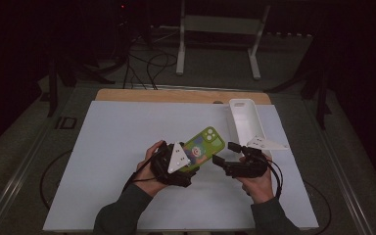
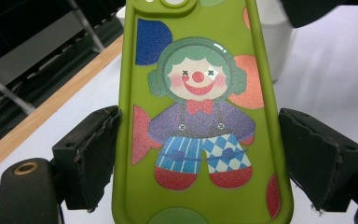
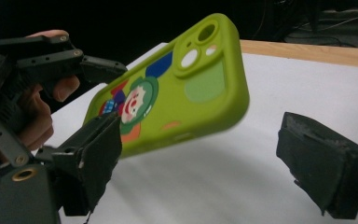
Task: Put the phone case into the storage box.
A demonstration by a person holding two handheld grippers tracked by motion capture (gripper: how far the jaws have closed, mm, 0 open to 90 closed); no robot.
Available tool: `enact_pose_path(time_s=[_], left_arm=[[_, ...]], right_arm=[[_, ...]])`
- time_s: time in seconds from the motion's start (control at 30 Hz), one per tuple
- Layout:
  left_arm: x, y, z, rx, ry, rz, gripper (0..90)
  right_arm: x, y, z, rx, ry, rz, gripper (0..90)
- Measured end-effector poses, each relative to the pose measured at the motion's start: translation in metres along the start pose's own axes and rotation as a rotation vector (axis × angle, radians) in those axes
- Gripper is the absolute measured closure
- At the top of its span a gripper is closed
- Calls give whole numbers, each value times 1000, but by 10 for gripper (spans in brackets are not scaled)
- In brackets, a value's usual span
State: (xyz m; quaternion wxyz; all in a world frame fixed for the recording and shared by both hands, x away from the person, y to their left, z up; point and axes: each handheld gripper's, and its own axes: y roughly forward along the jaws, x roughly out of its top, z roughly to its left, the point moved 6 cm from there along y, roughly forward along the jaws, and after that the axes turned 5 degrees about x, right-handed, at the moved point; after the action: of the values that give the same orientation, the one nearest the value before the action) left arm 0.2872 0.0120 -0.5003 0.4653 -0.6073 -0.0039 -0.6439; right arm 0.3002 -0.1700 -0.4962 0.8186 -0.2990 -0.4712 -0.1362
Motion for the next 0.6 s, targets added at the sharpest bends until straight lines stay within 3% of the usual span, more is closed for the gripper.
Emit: enact_pose_path(time_s=[0.33,0.6], left_arm=[[3,-4,-7,-34,21,-38,160],[5,-7,-12,-63,30,-68,160]], right_arm=[[1,7,3,40,35,10,229],[2,8,9,153,72,5,473]])
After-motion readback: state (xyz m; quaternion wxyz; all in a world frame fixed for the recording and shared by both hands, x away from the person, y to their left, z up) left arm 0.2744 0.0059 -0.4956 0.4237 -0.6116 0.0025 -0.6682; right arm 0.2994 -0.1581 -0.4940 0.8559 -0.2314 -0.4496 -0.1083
